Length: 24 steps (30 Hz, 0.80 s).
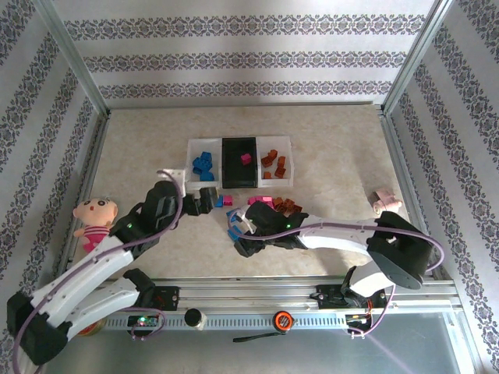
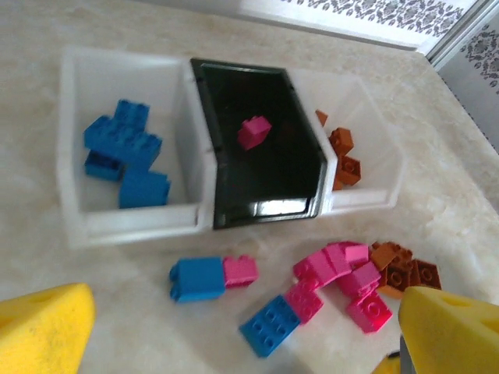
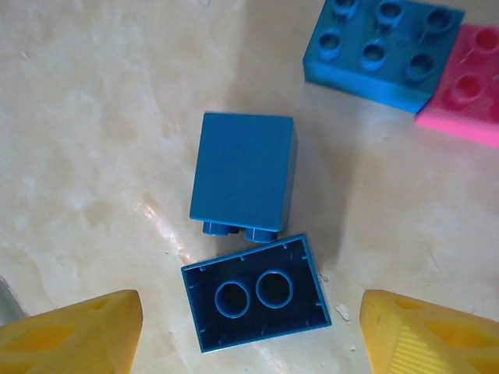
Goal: Sort the legos into containers by color
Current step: Pick up the lego from the bottom-center of the table.
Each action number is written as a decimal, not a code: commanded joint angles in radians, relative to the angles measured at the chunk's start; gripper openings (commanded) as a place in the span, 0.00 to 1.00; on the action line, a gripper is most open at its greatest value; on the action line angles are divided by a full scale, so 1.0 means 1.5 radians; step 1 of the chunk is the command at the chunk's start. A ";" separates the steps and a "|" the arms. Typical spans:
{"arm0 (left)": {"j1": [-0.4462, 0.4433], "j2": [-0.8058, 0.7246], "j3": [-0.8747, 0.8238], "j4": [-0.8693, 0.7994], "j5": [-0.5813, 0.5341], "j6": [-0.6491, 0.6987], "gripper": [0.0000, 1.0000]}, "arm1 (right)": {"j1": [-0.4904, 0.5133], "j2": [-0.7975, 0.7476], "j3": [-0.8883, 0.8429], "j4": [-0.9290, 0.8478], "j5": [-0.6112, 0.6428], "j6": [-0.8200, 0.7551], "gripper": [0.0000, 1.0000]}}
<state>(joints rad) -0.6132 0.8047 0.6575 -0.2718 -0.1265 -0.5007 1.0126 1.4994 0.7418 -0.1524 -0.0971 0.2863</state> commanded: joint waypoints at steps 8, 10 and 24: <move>0.007 -0.157 -0.071 -0.124 -0.046 -0.062 1.00 | 0.024 0.084 0.056 -0.054 0.066 -0.049 0.75; 0.006 -0.160 -0.074 -0.123 -0.045 -0.061 1.00 | 0.026 0.099 0.060 -0.060 0.068 -0.052 0.75; 0.007 -0.140 -0.080 -0.112 -0.049 -0.055 1.00 | 0.019 0.013 0.019 -0.040 0.030 -0.063 0.41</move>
<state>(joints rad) -0.6128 0.6029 0.5491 -0.4168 -0.1707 -0.5777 1.0447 1.5959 0.7956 -0.2272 -0.0097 0.2001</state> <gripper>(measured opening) 0.997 0.451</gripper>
